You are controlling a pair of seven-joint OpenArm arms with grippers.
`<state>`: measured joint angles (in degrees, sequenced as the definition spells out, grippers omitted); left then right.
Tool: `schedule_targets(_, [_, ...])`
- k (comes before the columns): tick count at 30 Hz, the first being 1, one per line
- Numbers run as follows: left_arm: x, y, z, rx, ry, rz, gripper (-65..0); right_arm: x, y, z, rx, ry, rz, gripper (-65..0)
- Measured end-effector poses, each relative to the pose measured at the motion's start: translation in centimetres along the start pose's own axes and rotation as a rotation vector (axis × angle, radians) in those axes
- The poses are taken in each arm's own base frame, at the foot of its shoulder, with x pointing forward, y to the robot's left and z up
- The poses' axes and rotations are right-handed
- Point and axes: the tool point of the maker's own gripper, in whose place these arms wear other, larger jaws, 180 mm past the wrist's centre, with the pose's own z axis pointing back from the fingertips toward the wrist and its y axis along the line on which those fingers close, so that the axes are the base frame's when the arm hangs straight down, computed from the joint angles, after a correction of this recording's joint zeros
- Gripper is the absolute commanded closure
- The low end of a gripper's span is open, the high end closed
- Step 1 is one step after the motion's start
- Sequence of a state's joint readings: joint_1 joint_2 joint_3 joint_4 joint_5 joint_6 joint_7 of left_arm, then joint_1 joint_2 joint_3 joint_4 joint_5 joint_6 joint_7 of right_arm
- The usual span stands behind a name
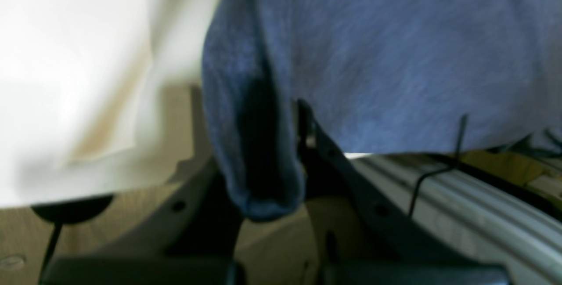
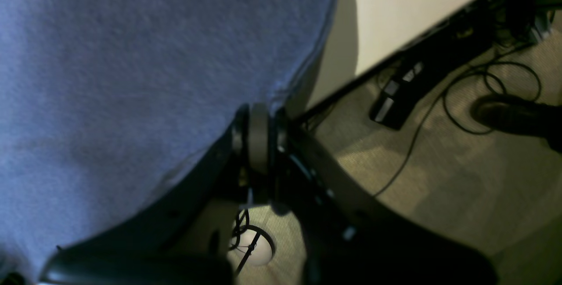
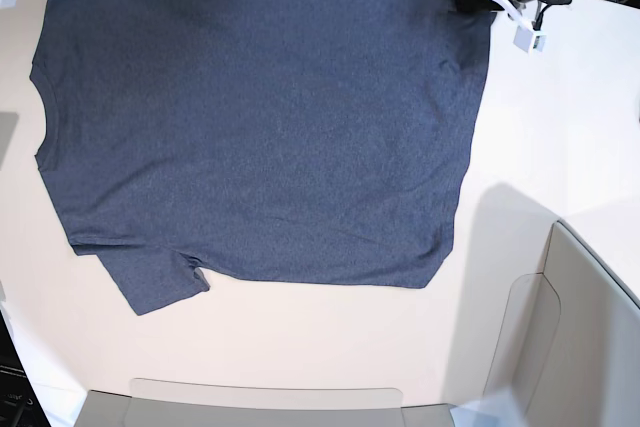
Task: Layout the t-shirt on the table in an organized manner, then fold the t-shirt properly
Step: 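Drag the shirt shoulders apart with both grippers to stretch the collar edge, then pull the collar edge with both grippers toward the hem, folding it over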
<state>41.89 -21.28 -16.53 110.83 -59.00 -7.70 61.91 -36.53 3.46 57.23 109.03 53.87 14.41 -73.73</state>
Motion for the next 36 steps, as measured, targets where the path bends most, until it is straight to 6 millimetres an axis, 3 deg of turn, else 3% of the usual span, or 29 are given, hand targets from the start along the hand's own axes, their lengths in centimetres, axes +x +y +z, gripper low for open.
schedule_targets(9, [-1.0,0.1,0.3,0.008,0.022,0.006,0.0,0.9,0.7,1.2,-0.012,-0.024,0.068,0.0])
schedule_targets(15, [-0.6,-2.4,1.2,-0.059,-0.009,-0.024,0.0,0.8,0.8,1.7,-0.018,-0.022,0.086,0.0])
schedule_targets(23, [-0.5,-2.6,1.2,-0.065,-0.006,-0.018,0.0,1.7,2.2,1.8,0.054,-0.05,0.082,0.0])
schedule_targets(30, [5.7,-4.3,0.3,-0.116,-0.152,-0.071,0.0,5.1,5.4,0.6,0.146,-0.157,0.074,0.0])
schedule_targets(36, [8.5,-5.3,0.2,-0.14,-0.208,-0.099,0.0,7.7,6.5,-0.3,0.139,-0.226,0.075,0.0])
